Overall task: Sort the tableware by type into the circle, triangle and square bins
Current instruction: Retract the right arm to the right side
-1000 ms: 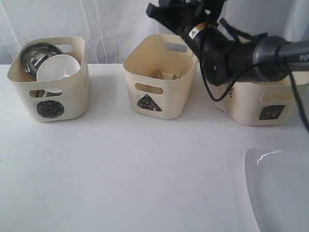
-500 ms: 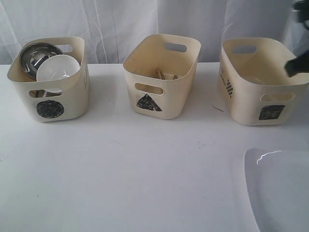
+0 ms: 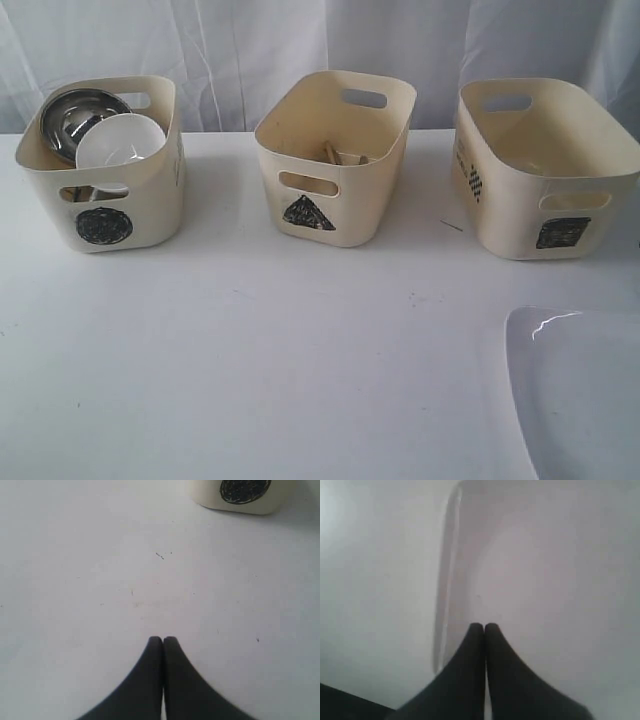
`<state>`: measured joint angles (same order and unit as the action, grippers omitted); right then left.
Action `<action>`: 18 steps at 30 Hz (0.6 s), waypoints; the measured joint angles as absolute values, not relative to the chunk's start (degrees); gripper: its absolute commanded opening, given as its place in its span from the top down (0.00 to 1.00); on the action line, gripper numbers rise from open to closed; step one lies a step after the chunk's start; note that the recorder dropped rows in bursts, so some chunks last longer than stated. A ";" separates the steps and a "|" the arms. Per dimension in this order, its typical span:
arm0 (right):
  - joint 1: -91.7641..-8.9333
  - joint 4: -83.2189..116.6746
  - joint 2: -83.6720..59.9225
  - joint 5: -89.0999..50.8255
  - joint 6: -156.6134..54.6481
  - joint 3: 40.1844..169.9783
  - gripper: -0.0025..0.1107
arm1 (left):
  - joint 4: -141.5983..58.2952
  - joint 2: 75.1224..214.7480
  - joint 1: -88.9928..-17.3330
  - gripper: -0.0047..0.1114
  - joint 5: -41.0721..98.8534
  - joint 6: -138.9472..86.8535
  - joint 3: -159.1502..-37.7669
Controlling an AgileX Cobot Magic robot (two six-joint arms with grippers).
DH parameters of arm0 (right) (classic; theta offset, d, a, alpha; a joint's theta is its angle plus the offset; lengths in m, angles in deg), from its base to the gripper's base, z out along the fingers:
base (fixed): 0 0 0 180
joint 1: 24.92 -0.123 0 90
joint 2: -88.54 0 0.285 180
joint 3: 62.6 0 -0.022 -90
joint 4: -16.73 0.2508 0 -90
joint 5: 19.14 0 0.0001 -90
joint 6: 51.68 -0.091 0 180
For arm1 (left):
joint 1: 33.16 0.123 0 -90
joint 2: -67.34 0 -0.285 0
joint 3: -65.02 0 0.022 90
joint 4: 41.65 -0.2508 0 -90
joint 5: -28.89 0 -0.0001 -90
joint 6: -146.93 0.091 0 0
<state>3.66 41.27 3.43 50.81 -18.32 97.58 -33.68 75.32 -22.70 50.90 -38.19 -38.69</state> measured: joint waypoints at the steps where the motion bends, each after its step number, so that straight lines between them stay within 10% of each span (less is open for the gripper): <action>1: 3.66 38.11 3.43 50.81 -18.17 97.58 0.98 | -33.68 75.32 -22.70 0.96 50.90 -38.19 -38.69; 8: 4.06 19.47 3.92 46.13 -24.94 96.30 0.94 | -33.68 75.32 -22.70 0.96 50.90 -38.19 -38.69; 18: 4.06 17.88 9.12 36.38 -24.94 96.21 0.42 | -33.68 75.32 -22.70 0.96 50.90 -38.19 -38.69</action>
<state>4.06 17.88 9.12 36.38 -24.94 96.21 -33.68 75.32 -22.70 50.90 -38.19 -38.69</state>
